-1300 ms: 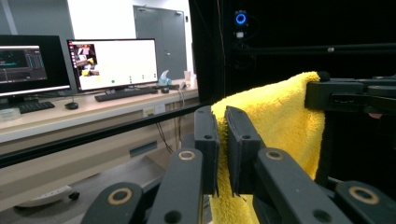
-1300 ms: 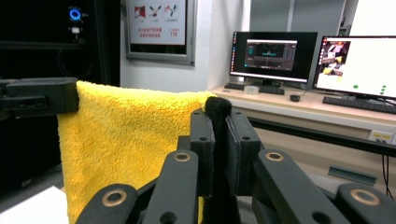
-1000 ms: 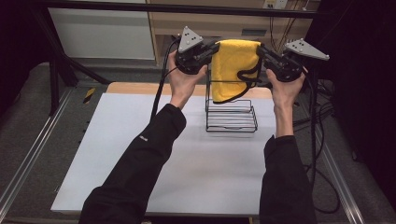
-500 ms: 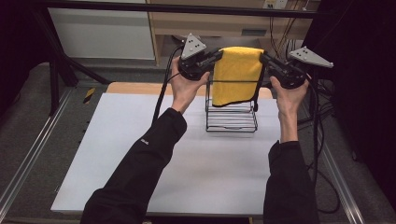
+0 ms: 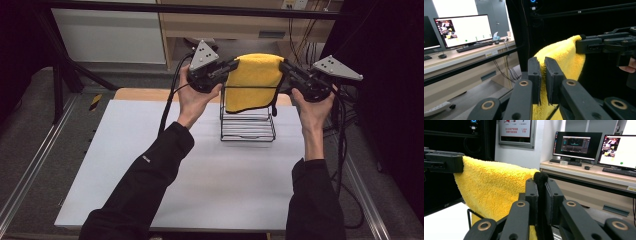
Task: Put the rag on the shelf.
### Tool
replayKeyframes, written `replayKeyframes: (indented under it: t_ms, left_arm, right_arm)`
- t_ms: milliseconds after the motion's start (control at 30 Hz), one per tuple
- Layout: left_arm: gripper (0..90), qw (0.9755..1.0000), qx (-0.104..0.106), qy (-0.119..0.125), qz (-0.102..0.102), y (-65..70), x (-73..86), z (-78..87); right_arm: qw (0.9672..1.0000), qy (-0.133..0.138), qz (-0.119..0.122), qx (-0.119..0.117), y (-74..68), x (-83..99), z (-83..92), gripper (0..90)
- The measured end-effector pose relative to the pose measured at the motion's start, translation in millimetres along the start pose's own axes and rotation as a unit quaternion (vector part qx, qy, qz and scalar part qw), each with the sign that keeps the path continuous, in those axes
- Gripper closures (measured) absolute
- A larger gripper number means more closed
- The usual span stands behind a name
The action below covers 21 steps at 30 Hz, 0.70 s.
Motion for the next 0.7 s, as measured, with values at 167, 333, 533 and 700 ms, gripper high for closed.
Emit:
replayKeyframes:
  t_ms: [167,333,533,700]
  left_arm:
    - [83.5,1.0000,0.004,-0.005,0.003,5.1,1.1,4.9]
    - [83.2,0.9998,0.010,-0.014,0.006,12.1,5.9,11.0]
    - [83.1,0.9996,0.015,-0.023,0.008,20.1,12.5,16.7]
    - [83.1,0.9993,0.020,-0.032,0.006,24.5,16.6,20.1]
  right_arm:
    - [1.0000,0.002,0.004,-0.001,-3.3,0.0,3.3,82.5]
    - [1.0000,-0.004,0.003,-0.003,-8.3,3.2,12.6,82.4]
    - [0.9999,-0.016,0.004,-0.003,-14.5,8.4,23.7,82.3]
    - [0.9997,-0.023,0.004,-0.005,-18.6,11.9,31.6,82.3]
Point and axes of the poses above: each handheld gripper's, and its own axes: z roughly backward along the jaws, x roughly out of its underside, y roughly to its right, the point moved 8 cm from there along -z, roughly forward along the jaws, and after that the axes turned 15 degrees about y, right-handed, at the moved point
